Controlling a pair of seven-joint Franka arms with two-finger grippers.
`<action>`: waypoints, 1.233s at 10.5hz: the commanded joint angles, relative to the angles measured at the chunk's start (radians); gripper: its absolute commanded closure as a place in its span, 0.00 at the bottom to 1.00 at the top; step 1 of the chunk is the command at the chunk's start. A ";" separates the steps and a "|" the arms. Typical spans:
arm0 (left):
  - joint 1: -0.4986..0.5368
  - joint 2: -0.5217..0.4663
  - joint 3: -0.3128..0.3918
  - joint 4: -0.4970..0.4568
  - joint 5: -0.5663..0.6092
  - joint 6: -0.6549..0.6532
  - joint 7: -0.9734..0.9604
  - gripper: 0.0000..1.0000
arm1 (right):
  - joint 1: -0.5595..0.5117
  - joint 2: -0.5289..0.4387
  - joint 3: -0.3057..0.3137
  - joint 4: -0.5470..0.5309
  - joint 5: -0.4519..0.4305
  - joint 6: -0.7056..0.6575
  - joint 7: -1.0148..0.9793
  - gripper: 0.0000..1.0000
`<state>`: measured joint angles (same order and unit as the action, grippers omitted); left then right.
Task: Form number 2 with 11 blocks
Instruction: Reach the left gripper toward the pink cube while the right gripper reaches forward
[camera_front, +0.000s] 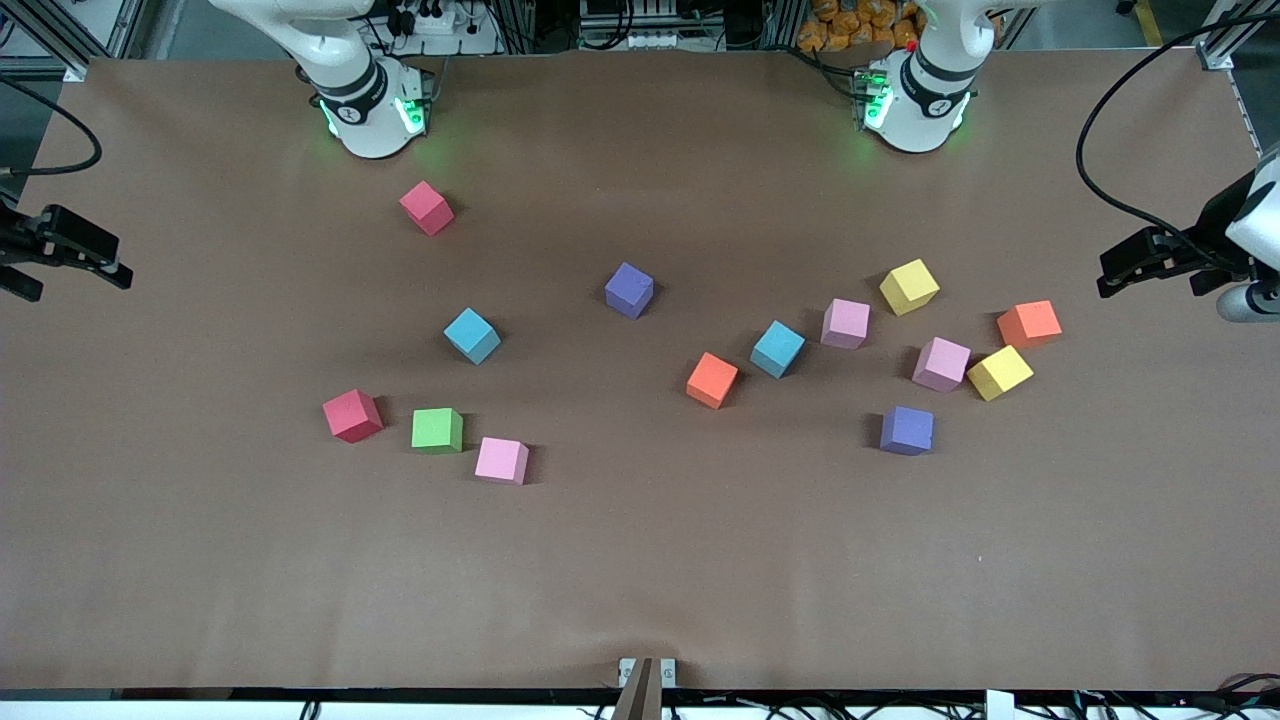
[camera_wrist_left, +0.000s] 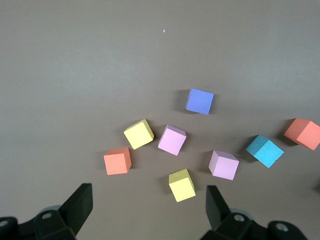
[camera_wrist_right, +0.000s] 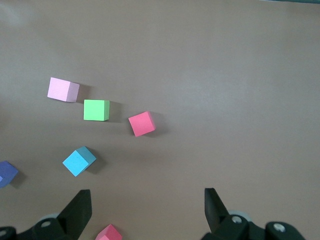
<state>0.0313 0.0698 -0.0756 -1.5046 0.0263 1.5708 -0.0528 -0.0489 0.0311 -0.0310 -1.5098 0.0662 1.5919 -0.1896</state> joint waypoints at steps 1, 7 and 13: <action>0.022 -0.019 -0.016 0.003 0.015 -0.012 0.002 0.00 | -0.003 -0.003 -0.001 0.003 0.014 -0.012 -0.017 0.00; 0.021 -0.009 -0.071 -0.044 0.001 -0.014 -0.010 0.00 | 0.000 0.006 -0.001 -0.003 0.012 -0.007 -0.014 0.00; -0.027 0.028 -0.073 -0.069 0.000 -0.012 -0.024 0.00 | 0.012 0.136 0.003 0.000 0.009 0.083 -0.008 0.00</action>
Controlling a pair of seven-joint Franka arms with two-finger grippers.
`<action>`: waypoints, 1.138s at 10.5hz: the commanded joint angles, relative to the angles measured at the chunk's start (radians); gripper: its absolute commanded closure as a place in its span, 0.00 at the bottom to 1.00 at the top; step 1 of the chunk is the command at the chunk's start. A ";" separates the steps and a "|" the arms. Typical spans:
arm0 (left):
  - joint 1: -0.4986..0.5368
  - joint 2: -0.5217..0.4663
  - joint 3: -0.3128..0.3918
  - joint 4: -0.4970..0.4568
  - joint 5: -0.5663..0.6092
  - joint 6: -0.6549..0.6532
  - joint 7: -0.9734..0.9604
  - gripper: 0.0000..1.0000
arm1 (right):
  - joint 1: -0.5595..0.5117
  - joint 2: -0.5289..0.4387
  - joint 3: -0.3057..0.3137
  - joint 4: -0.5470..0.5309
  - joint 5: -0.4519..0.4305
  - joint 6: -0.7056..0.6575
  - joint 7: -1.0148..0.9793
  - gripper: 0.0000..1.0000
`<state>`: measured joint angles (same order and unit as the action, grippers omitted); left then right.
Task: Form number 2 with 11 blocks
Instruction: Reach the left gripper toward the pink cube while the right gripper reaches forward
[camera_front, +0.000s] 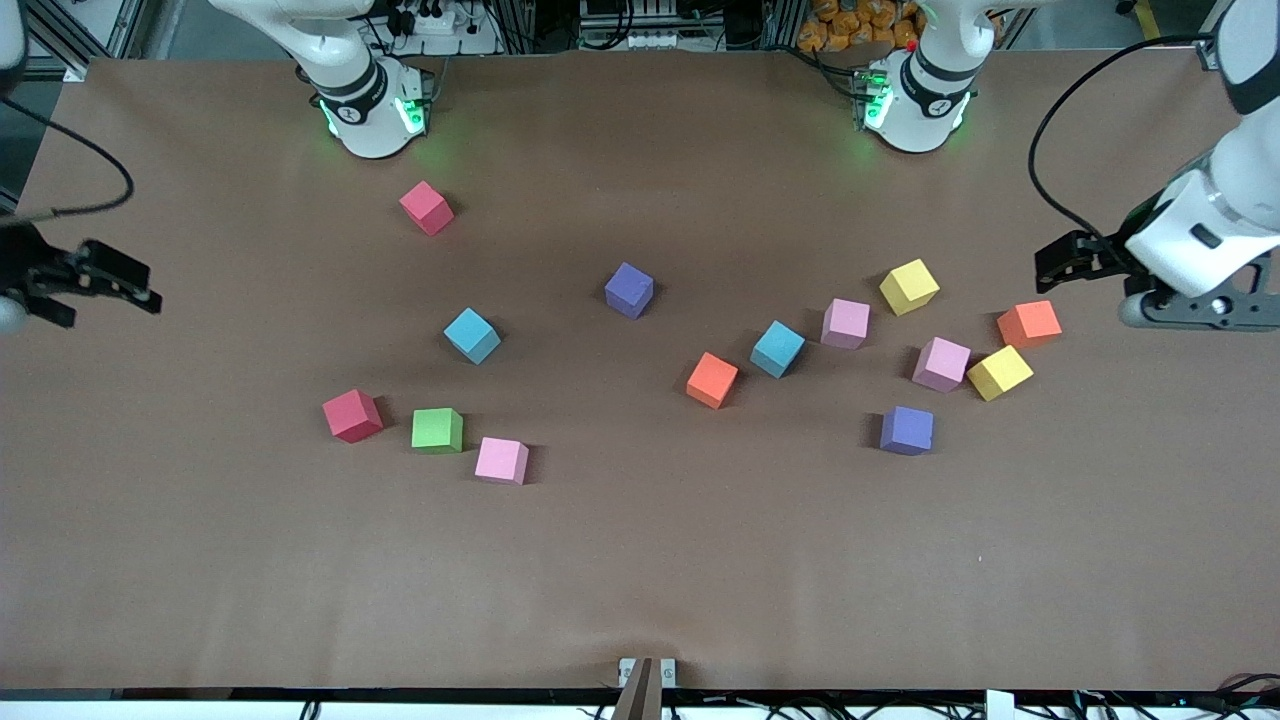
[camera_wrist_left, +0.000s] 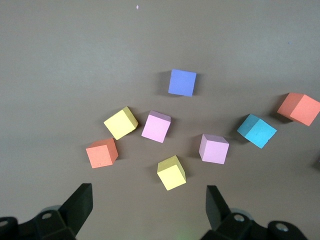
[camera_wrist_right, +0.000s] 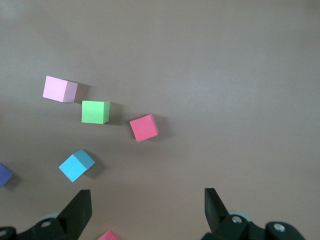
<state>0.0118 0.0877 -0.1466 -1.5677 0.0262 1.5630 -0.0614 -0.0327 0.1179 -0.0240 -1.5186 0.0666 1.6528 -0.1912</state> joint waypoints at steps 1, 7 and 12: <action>-0.018 0.018 -0.005 -0.035 -0.003 0.011 -0.018 0.00 | -0.009 0.081 -0.004 0.009 0.015 0.042 -0.008 0.00; -0.049 0.027 -0.111 -0.340 -0.003 0.308 -0.104 0.00 | 0.001 0.173 -0.004 0.008 0.016 0.116 -0.005 0.00; -0.038 0.030 -0.178 -0.536 0.008 0.492 -0.146 0.00 | 0.014 0.212 -0.002 0.009 0.018 0.160 -0.004 0.00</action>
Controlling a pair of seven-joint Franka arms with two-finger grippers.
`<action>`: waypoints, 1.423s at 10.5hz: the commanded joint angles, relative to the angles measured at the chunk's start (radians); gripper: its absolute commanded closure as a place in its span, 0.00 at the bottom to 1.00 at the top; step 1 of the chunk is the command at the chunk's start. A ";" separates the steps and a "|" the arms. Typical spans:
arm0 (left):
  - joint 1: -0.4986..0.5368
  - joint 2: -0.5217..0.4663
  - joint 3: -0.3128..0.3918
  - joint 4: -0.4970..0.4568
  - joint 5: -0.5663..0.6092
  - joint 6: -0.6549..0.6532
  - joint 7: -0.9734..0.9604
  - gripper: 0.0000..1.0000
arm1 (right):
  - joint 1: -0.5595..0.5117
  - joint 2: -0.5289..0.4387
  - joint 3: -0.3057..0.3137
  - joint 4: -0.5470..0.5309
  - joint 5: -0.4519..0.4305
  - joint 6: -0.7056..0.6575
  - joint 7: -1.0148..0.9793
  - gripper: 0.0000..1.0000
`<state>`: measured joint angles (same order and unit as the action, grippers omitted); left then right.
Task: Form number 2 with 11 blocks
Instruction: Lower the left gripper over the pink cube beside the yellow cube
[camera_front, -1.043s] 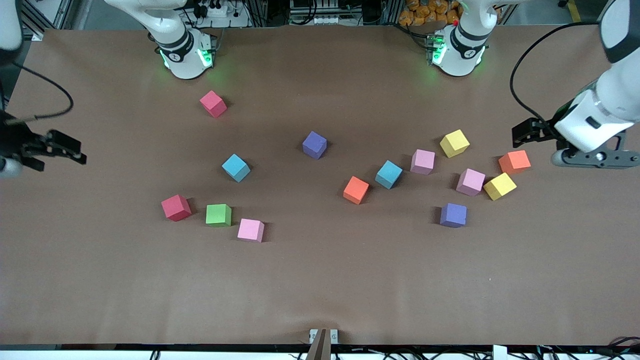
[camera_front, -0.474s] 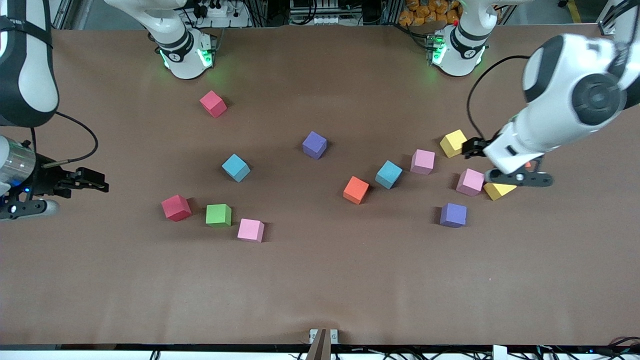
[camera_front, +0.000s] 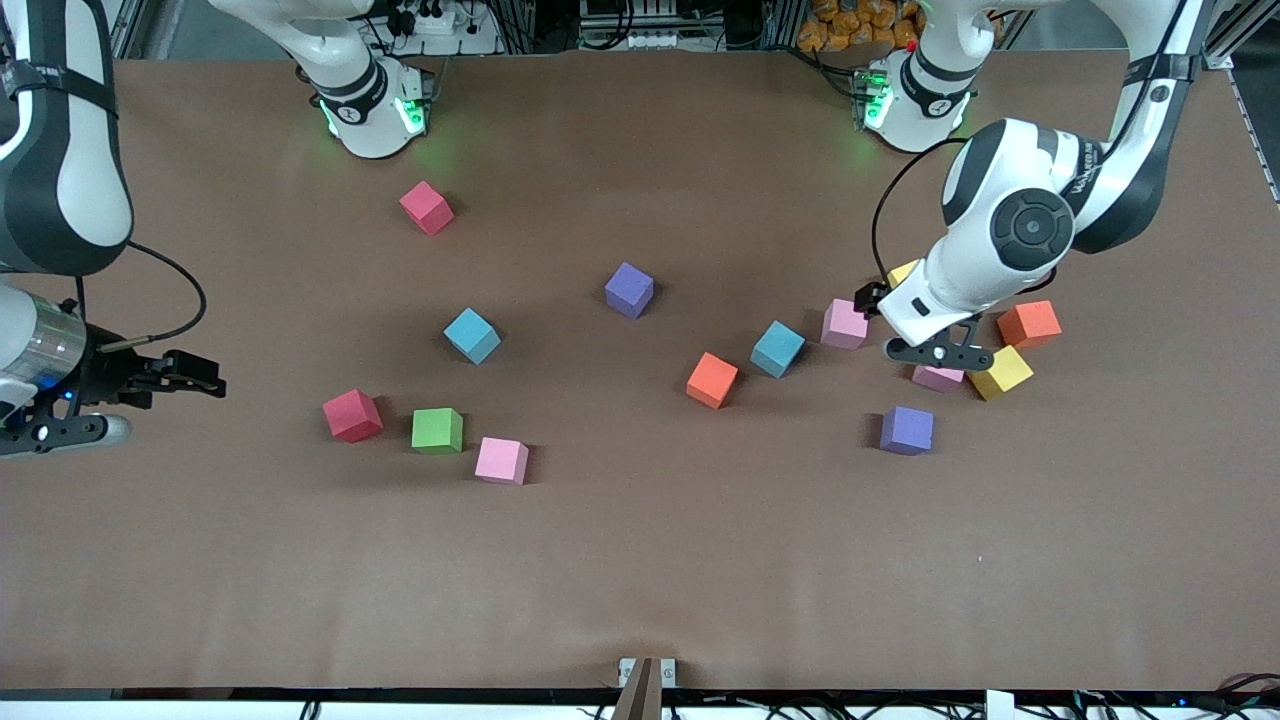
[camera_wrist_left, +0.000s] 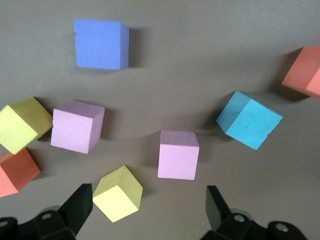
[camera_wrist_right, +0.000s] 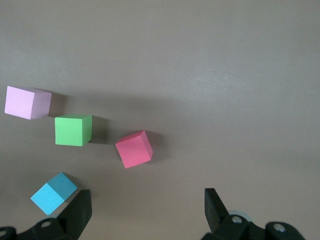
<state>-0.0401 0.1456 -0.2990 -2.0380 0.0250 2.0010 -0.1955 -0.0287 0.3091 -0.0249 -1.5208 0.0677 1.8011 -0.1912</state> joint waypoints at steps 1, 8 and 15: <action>0.014 -0.027 -0.031 -0.103 0.009 0.102 -0.012 0.00 | 0.019 0.027 -0.003 0.011 0.017 0.024 -0.004 0.00; 0.054 0.025 -0.136 -0.131 -0.005 0.151 -0.150 0.00 | 0.076 0.042 -0.003 0.011 0.015 0.044 0.084 0.00; 0.063 0.141 -0.127 -0.134 0.033 0.206 -0.173 0.00 | 0.119 0.081 -0.003 0.010 0.015 0.075 0.107 0.00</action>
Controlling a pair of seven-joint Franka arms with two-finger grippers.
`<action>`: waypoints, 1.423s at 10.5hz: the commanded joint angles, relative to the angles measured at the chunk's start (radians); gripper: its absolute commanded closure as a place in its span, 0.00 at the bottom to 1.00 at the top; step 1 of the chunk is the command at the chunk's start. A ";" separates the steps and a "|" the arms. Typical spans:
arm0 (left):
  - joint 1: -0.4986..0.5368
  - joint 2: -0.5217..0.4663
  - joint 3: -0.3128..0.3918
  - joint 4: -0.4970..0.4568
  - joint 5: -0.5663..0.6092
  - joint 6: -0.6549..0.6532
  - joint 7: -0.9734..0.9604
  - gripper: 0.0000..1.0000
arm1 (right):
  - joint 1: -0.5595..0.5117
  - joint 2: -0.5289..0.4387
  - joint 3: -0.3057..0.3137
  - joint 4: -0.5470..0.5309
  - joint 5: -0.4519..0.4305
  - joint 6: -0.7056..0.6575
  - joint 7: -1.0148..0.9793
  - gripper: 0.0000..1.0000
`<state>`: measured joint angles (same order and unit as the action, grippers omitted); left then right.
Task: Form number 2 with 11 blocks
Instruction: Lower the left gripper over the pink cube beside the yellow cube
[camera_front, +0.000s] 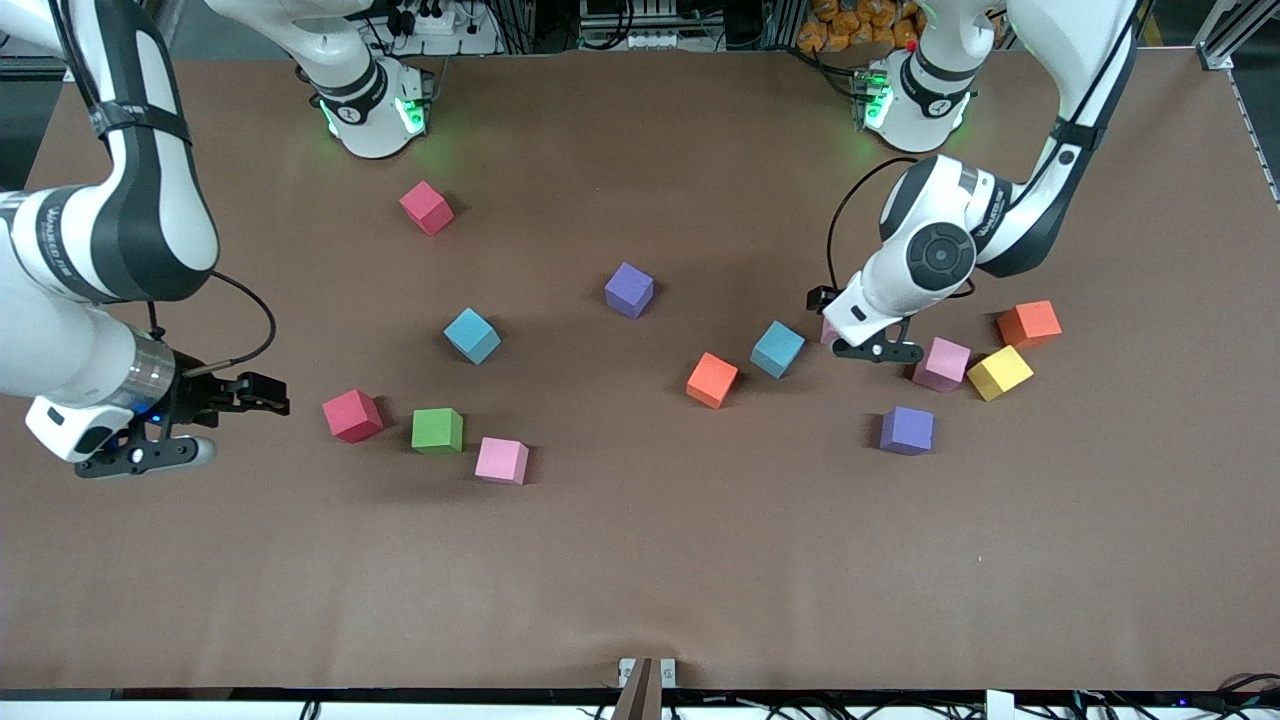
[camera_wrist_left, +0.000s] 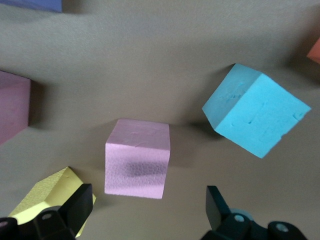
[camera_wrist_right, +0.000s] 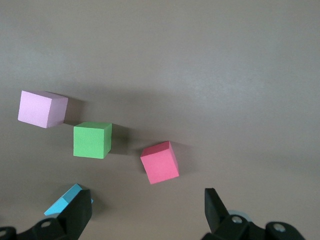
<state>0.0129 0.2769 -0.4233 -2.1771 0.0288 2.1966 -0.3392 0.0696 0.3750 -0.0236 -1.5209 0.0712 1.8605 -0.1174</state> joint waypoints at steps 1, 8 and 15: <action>0.015 0.016 -0.005 0.005 0.067 0.012 -0.029 0.00 | 0.028 0.024 -0.004 0.010 0.010 0.019 0.080 0.00; 0.015 0.064 -0.005 -0.001 0.112 0.046 -0.030 0.00 | 0.085 0.091 -0.004 0.011 0.007 0.114 0.107 0.00; 0.024 0.085 -0.006 -0.049 0.151 0.090 -0.030 0.00 | 0.098 0.101 -0.004 0.015 0.010 0.190 0.120 0.00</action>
<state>0.0260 0.3694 -0.4229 -2.1963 0.1539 2.2594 -0.3475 0.1641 0.4621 -0.0241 -1.5200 0.0715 2.0378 -0.0090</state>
